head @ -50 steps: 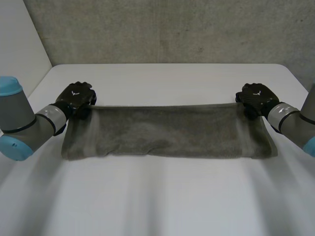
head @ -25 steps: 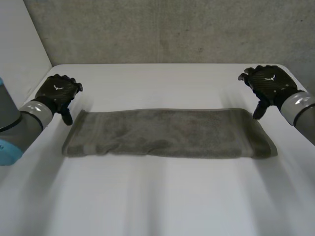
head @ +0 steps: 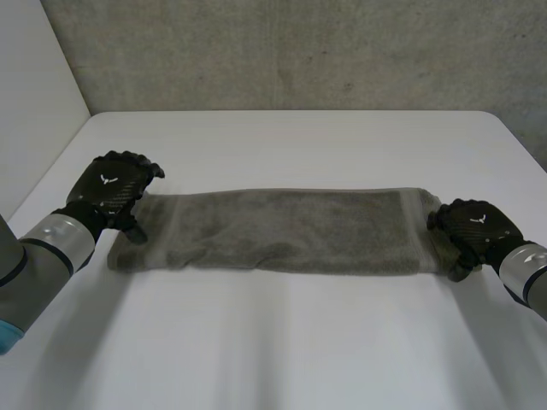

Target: Fold the towel.

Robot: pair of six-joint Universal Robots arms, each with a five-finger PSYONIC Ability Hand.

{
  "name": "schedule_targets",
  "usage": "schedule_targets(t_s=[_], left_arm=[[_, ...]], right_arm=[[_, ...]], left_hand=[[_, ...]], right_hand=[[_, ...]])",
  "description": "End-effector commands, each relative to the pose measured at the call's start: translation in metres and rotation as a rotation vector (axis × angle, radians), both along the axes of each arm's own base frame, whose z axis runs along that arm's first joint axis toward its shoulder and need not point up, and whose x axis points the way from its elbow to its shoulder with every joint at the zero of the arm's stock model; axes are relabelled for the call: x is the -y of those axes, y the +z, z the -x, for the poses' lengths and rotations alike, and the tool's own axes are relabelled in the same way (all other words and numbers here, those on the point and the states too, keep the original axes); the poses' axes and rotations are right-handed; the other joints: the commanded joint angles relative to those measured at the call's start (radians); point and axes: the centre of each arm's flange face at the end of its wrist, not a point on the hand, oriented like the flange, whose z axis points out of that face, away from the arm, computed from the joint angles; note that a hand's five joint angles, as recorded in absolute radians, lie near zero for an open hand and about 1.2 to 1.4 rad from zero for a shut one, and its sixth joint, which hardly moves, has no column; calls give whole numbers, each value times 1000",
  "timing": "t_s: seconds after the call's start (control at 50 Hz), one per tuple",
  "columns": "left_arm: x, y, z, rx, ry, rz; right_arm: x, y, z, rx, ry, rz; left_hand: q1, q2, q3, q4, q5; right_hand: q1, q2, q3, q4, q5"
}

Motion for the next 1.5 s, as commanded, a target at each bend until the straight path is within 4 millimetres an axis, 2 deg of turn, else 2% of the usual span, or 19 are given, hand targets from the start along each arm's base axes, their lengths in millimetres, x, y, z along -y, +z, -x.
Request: schedule_targets(t_s=[0.02, 0.12, 0.2, 0.34, 0.58, 0.74, 0.78, 0.8, 0.84, 0.86, 0.94, 0.96, 0.98, 1.06, 1.08, 1.18, 1.3, 1.34, 1.5], left_arm=[[1, -4, 0, 3, 2, -7], [0, -5, 0, 3, 0, -8], [-2, -6, 0, 3, -3, -13], [-3, -7, 1, 4, -4, -13], [-3, -6, -2, 3, 5, -10], [-2, -7, -4, 3, 12, -13], [-2, -7, -4, 3, 12, -11], [-2, -7, -4, 3, 12, -11], [-3, -7, -4, 3, 11, -13], [-3, -7, -4, 3, 11, -13], [-4, -7, -2, 4, 6, -13], [-4, -7, -2, 4, 5, -13], [-4, -7, -2, 4, 5, -13], [-5, -7, -1, 4, 5, -13], [-5, -7, -1, 4, 5, -13], [-4, -8, -2, 5, 8, -14], [-5, -9, -1, 6, 8, -19], [-5, -9, -1, 6, 8, -20], [-3, -5, 0, 4, 5, -4]], right_arm=[[7, -13, 5, 1, -14, -32], [12, -20, 6, -1, -15, -21], [14, -21, 5, -12, -11, -5], [20, -18, 17, -22, -43, 10], [59, 13, 121, -174, -225, 116], [73, 67, 118, -153, -209, 158], [70, 104, 80, -96, -146, 232], [70, 104, 80, -96, -145, 233], [60, 128, 37, -23, -59, 288], [60, 128, 37, -23, -58, 288], [33, 142, -40, 56, 98, 314], [32, 142, -40, 56, 99, 314], [16, 144, -72, 64, 164, 323], [-30, 126, -154, 67, 325, 336], [-30, 126, -155, 67, 326, 336], [-91, 79, -238, 46, 534, 340], [-120, 23, -269, -78, 621, 315], [-125, -2, -271, -183, 614, 325], [-124, 23, -258, -147, 550, 328]], left_hand=[[-5, 24, -52, -59, 6], [-2, 27, -52, -59, 8], [-5, 24, -52, -59, 6], [-5, 24, -52, -59, 6], [-8, 21, -52, -59, 3], [-8, 21, -52, -59, 3], [-8, 21, -52, -59, 3], [-8, 21, -52, -59, 3], [-8, 21, -52, -59, 3], [-8, 21, -52, -59, 3], [-8, 21, -52, -59, 3], [-8, 21, -52, -59, 3], [-8, 21, -52, -59, 3], [-8, 21, -52, -59, 3], [-8, 21, -52, -59, 3], [-11, 18, -52, -59, 0], [-14, 15, -52, -59, -3], [-17, 12, -52, -59, -6], [-20, 9, -52, -59, -9]], right_hand=[[115, 114, -43, -76, 93], [300, 299, -43, -76, 278], [956, 956, -43, -76, 935], [959, 959, -43, -76, 938], [959, 959, -43, -76, 938], [959, 959, -43, -76, 938], [959, 959, -43, -76, 938], [959, 959, -43, -76, 938], [959, 959, -43, -76, 938], [959, 959, -43, -76, 938], [959, 959, -43, -76, 938], [959, 959, -43, -76, 938], [959, 959, -43, -76, 938], [959, 959, -43, -76, 938], [959, 959, -43, -76, 938], [959, 959, -43, -76, 938], [910, 910, -43, -76, 889], [-263, -263, -43, -76, -284], [-263, -263, -43, -76, -284]])
